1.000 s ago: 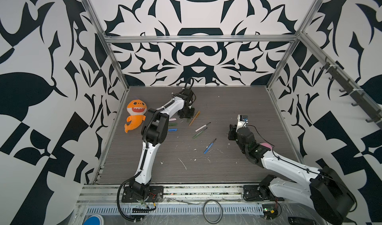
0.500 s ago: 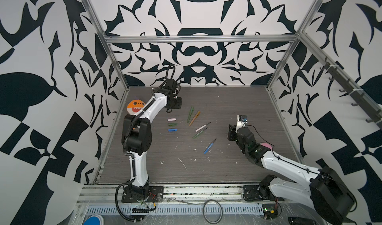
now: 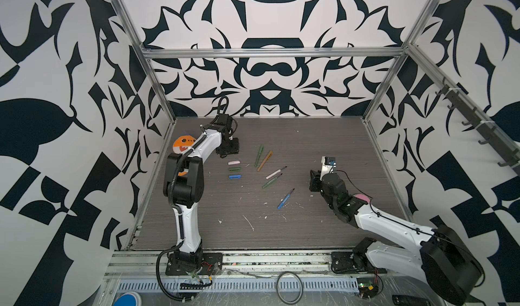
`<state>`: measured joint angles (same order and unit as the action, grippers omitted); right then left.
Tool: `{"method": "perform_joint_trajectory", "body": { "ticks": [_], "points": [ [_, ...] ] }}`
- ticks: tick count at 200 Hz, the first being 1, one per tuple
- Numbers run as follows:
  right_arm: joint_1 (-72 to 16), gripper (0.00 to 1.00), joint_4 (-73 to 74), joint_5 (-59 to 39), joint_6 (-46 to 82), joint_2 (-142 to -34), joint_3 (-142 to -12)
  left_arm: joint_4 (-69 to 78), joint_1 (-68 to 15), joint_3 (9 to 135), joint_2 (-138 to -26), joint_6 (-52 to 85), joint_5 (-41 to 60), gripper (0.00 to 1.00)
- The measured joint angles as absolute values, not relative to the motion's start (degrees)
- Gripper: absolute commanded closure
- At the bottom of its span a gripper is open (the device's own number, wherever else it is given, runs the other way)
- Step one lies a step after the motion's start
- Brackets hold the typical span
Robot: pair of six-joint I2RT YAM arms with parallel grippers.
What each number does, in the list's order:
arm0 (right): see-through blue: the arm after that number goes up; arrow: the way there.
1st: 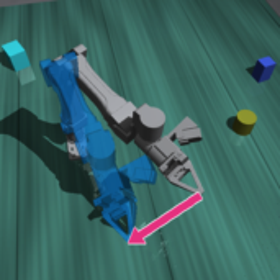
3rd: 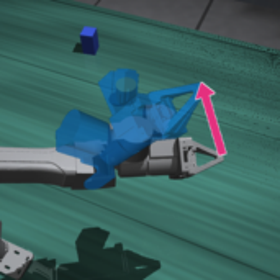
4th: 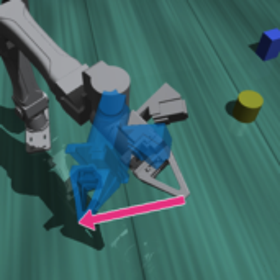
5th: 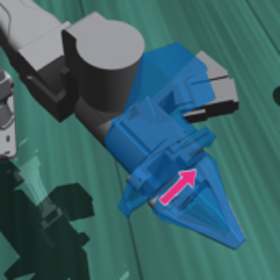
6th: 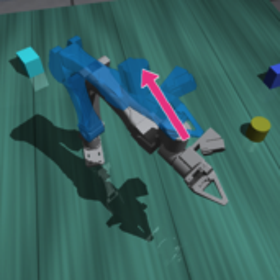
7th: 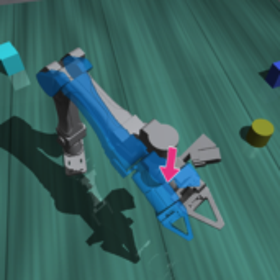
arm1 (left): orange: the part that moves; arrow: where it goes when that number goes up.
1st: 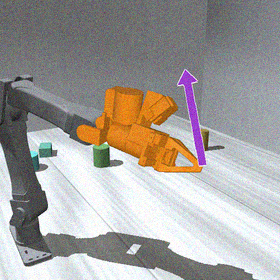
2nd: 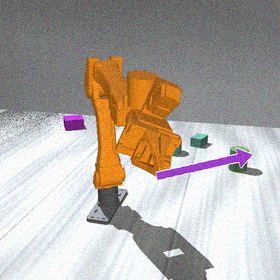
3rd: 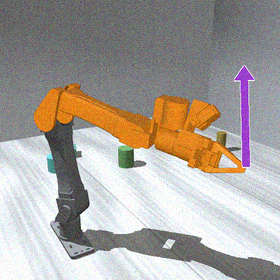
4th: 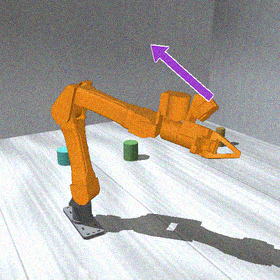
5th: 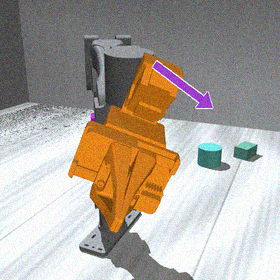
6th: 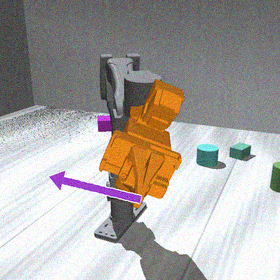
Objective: Insert the pens into the pen caps
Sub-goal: 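Move the left gripper over the pink cap and lower onto it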
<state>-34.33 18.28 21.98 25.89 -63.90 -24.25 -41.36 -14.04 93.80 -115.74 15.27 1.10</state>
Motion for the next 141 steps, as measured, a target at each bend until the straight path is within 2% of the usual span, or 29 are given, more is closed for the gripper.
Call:
{"method": "perform_joint_trajectory", "body": {
  "ticks": [34, 74, 141],
  "points": [
    [-34.3, 0.59, 18.2, 21.6, 25.9, -63.9, -24.3, -39.7, -14.2, 90.3, -116.2, 21.2, 3.2, 0.58],
    [-34.3, 0.59, 18.3, 21.0, 25.9, -64.1, -24.3, -35.9, -14.2, 82.1, -115.8, 29.9, 5.4, 0.58],
    [-34.3, 0.59, 18.3, 20.5, 25.8, -64.4, -24.3, -33.1, -14.2, 82.1, -115.8, 33.9, 3.8, 0.55]
  ]
}}
